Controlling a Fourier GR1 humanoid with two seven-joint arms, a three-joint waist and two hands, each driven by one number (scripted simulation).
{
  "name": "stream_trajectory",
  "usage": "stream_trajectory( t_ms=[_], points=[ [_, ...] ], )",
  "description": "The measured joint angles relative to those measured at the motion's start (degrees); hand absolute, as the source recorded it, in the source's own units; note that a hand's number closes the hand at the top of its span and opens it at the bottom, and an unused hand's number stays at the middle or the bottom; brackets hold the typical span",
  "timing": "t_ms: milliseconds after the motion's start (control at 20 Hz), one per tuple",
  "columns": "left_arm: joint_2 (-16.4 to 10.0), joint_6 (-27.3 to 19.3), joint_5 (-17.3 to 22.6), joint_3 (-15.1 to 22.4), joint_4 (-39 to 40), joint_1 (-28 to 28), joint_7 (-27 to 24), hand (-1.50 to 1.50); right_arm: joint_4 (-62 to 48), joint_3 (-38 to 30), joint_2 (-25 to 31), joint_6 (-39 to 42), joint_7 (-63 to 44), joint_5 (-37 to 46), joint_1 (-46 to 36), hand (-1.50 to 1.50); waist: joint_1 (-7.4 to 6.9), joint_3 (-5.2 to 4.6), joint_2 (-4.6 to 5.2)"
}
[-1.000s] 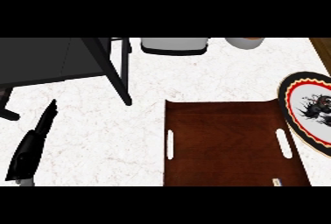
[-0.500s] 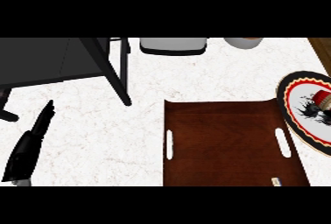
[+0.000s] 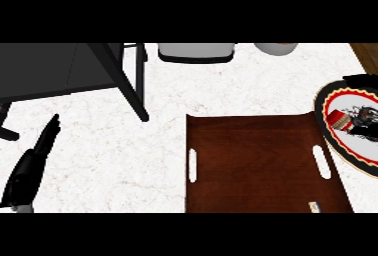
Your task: Pick the cupcake from the tray and place it in the plate
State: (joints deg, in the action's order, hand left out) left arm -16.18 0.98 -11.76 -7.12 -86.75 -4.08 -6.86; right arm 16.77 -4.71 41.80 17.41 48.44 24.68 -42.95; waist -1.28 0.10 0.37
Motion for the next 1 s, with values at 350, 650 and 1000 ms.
stream_trajectory(
  t_ms=[350, 650, 1000],
  points=[
    [0.05, 0.63, 0.17, -0.11, -0.05, 0.15, 0.13, 0.0, -5.45, -8.88, 3.88, 3.26, -3.18, -8.53, -2.08, -1.5, -0.27, 0.06, 0.25],
    [0.86, 0.02, -0.38, 0.34, 0.06, 0.06, -1.05, 0.0, -9.64, -15.27, 9.7, 9.81, -7.41, -14.93, -2.52, -1.5, -0.84, 0.24, 0.76],
    [1.32, -0.01, -0.36, 0.59, -0.35, 0.05, -1.16, 0.0, -9.3, -19.21, 14.07, 13.59, -9.49, -19.16, -0.22, -1.5, -1.18, 0.61, 1.27]
  ],
)
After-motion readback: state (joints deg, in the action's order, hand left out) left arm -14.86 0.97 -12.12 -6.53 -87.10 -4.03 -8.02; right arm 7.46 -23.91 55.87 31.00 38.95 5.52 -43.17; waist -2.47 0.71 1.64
